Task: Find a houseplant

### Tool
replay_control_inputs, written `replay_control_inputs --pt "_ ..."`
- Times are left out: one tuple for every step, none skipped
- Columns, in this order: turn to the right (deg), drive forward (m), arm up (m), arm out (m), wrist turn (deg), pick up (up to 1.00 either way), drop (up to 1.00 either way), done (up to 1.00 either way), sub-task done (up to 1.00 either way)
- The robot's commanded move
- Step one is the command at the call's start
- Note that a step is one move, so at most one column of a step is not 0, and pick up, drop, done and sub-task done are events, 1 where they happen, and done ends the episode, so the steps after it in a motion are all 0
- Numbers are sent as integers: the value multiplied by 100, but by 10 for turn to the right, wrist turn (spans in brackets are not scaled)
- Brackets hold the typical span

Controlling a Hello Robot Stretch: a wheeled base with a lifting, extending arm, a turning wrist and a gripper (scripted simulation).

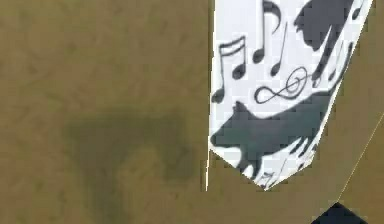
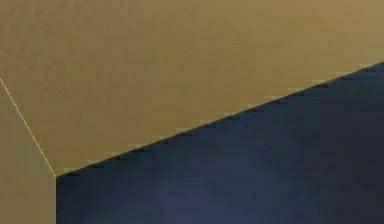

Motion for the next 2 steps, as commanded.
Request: replay_control_inputs --pt "450 0 0 0 0 0 0 0 0" --pt "450 0 0 0 0 0 0 0 0"
